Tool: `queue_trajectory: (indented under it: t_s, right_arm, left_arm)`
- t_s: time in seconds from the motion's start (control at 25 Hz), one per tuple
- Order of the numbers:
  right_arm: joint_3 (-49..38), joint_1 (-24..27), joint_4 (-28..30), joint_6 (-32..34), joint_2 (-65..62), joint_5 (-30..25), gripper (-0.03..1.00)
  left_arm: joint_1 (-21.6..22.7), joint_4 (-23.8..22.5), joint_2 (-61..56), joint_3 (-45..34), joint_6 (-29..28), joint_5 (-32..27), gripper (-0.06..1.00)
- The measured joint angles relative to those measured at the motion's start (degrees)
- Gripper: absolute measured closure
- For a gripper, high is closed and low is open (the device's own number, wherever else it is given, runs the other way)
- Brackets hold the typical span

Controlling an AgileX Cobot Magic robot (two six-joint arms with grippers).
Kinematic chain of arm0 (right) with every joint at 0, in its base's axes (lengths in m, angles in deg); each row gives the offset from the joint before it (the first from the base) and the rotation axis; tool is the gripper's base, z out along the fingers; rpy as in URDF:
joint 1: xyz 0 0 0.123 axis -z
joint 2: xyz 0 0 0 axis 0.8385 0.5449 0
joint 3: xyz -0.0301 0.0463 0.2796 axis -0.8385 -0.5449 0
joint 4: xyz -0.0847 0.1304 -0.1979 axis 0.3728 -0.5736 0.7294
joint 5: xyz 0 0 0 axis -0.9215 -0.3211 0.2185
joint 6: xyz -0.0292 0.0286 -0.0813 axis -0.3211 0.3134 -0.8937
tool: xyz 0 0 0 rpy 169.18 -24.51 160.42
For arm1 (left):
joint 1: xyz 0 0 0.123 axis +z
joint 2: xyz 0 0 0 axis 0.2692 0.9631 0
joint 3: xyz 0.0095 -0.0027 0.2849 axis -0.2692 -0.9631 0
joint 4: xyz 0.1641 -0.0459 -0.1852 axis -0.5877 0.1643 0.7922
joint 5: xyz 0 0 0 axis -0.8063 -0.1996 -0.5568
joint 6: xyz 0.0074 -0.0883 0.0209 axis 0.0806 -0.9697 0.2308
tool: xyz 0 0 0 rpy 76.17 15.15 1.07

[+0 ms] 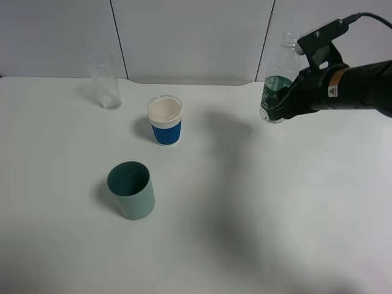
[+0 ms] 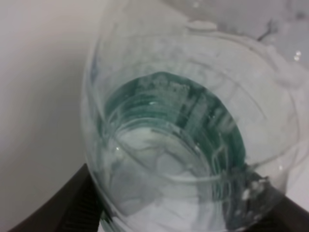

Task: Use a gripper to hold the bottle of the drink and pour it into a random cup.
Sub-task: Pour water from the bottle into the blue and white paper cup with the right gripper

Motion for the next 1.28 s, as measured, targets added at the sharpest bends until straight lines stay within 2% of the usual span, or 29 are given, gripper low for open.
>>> queue_trajectory:
  t_s: [0.12, 0.16, 0.32, 0.52, 0.84, 1.28]
  right_arm:
    - [3.6, -0.5, 6.8, 5.6, 0.3, -3.5, 0.44]
    - [3.6, -0.5, 6.8, 5.6, 0.3, -3.5, 0.44]
    - [7.6, -2.3, 14.5, 12.1, 2.5, -7.7, 0.44]
    - [13.9, -7.8, 23.1, 18.8, 8.1, -15.3, 0.44]
    - [22.4, -15.8, 28.0, 19.7, 15.8, -24.0, 0.44]
    - [28.4, -21.8, 32.7, 19.7, 21.9, -31.1, 0.44]
  left_arm:
    - [0.0, 0.0, 0.0, 0.0, 0.0, 0.0, -0.04]
    - [0.0, 0.0, 0.0, 0.0, 0.0, 0.0, -0.04]
    - [0.0, 0.0, 0.0, 0.0, 0.0, 0.0, -0.04]
    - [0.0, 0.1, 0.0, 0.0, 0.0, 0.0, -0.04]
    - [0.0, 0.0, 0.0, 0.0, 0.0, 0.0, -0.04]
    - [0.0, 0.0, 0.0, 0.0, 0.0, 0.0, -0.04]
